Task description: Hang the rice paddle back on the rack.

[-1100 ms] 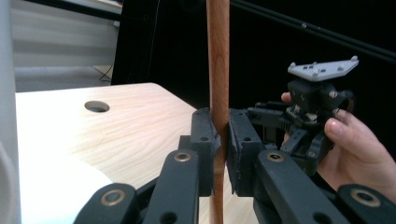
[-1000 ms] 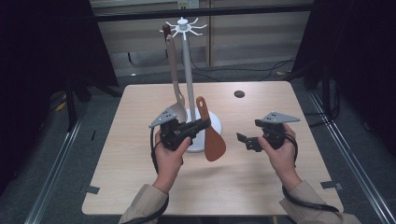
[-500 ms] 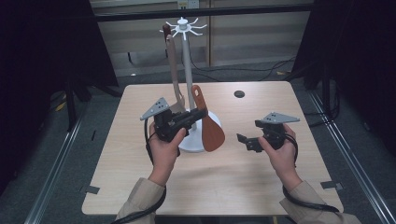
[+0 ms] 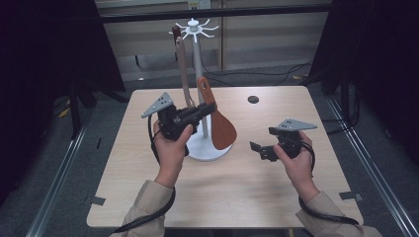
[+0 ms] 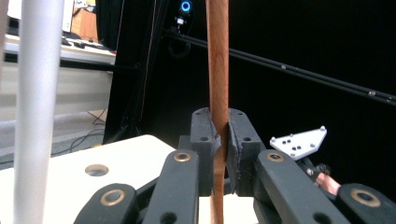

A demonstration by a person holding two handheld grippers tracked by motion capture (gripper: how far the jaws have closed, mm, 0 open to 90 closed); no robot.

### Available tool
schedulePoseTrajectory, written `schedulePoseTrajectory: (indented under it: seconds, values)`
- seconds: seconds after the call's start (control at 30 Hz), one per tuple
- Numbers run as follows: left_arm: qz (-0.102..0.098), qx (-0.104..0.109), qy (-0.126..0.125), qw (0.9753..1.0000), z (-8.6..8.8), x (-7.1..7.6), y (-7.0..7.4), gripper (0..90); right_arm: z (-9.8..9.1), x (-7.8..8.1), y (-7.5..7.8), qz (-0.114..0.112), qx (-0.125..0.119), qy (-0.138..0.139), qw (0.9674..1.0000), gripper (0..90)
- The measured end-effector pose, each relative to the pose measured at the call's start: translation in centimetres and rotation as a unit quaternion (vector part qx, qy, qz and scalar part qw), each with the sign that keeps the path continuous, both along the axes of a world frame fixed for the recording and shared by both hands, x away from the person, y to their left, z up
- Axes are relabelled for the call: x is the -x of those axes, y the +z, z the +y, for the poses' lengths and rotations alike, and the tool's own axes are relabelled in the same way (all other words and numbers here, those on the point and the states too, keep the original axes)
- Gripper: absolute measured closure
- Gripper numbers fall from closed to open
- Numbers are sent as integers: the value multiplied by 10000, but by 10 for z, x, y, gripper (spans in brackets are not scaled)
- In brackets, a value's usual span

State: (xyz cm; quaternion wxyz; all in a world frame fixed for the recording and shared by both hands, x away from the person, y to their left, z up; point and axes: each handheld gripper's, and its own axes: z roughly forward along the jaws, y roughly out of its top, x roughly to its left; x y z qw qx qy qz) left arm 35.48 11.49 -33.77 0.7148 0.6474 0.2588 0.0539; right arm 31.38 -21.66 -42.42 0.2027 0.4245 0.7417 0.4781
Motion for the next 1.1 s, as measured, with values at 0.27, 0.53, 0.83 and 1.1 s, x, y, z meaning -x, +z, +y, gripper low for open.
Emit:
schedulePoseTrajectory:
  seconds: [0.27, 0.53, 0.83, 1.1]
  values:
    - [-89, 110, 42, 9999, 0, -3, 8, 825, -1, 0, 0, 14, -30, -10, 10000, 71]
    - [-217, 214, 62, 9995, 1, -6, 20, 826, -1, 0, 0, 13, -25, -9, 10000, 71]
    - [-362, 318, 130, 9988, 2, -10, 35, 825, -2, -1, 0, -19, -26, 2, 10000, 71]
    - [-471, 333, 91, 9983, 1, -15, 47, 825, -2, 0, 0, 33, -54, 16, 10000, 71]
